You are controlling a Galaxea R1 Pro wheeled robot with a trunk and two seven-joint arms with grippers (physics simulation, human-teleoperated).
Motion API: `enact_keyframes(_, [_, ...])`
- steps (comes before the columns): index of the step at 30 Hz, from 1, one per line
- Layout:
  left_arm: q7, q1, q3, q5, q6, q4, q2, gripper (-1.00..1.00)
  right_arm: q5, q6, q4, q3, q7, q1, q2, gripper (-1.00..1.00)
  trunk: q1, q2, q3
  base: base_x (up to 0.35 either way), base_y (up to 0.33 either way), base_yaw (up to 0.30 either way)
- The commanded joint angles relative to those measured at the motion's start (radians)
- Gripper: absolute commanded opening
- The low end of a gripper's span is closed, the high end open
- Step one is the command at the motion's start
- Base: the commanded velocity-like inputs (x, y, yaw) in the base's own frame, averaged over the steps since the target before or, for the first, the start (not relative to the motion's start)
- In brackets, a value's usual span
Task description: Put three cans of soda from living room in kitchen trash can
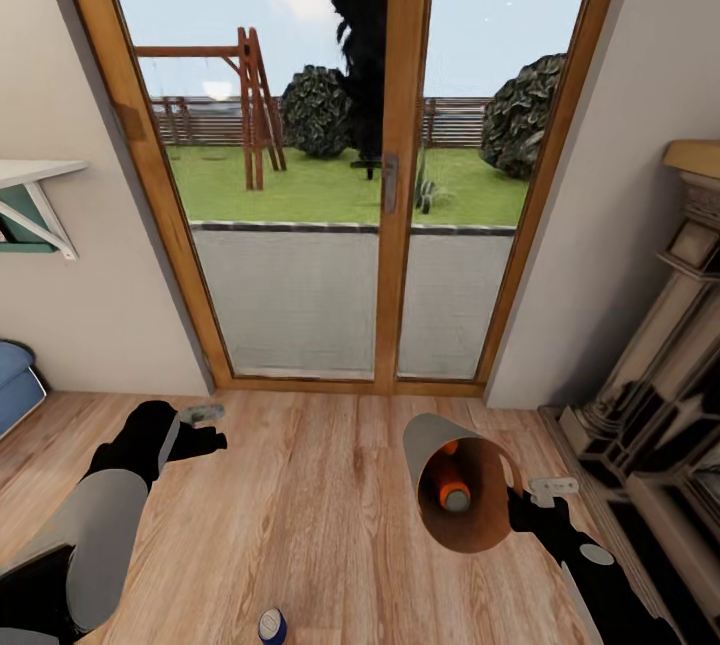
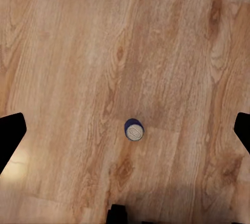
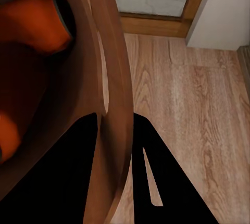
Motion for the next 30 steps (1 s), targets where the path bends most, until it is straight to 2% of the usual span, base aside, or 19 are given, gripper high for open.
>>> enact_keyframes(1, [0.002, 0.000, 0.000, 0.000, -0.002, 0.001, -0.001, 1.00, -0.008, 0.001, -0.002, -0.001, 0.006, 0.000, 0.000, -1.00, 0.000, 0.000, 0.000, 0.000, 0.000, 0.000])
enact_keyframes(5, [0.006, 0.000, 0.001, 0.004, -0.007, 0.001, -0.002, 1.00, -0.008, 0.000, -0.002, 0.000, 0.006, -0.001, 0.000, -1.00, 0.000, 0.000, 0.000, 0.000, 0.000, 0.000])
enact_keyframes(9, [0.007, 0.000, 0.003, 0.010, -0.026, 0.001, -0.014, 1.00, -0.007, 0.001, -0.002, -0.001, 0.006, -0.001, 0.000, -1.00, 0.015, -0.028, -0.012, 0.000, 0.000, 0.000])
enact_keyframes(14, [0.027, 0.001, 0.003, 0.008, -0.077, 0.002, -0.071, 1.00, -0.007, 0.002, -0.003, 0.000, 0.006, -0.001, 0.000, -1.00, 0.034, -0.063, -0.028, 0.000, 0.000, 0.000])
enact_keyframes(15, [0.060, 0.001, 0.003, 0.007, -0.084, 0.003, -0.086, 1.00, -0.007, 0.003, -0.003, 0.001, 0.006, -0.001, 0.000, -1.00, 0.038, -0.070, -0.031, 0.000, 0.000, 0.000])
enact_keyframes(21, [0.102, 0.000, 0.003, 0.007, -0.091, 0.003, -0.097, 1.00, -0.007, 0.003, -0.004, 0.003, 0.005, -0.001, 0.001, -1.00, 0.061, -0.112, -0.050, 0.000, 0.000, 0.000])
enact_keyframes(30, [0.112, 0.000, 0.003, 0.007, -0.092, 0.003, -0.100, 1.00, -0.008, 0.003, -0.006, 0.003, 0.005, -0.001, 0.001, -1.00, 0.096, -0.175, -0.081, 0.000, 0.000, 0.000])
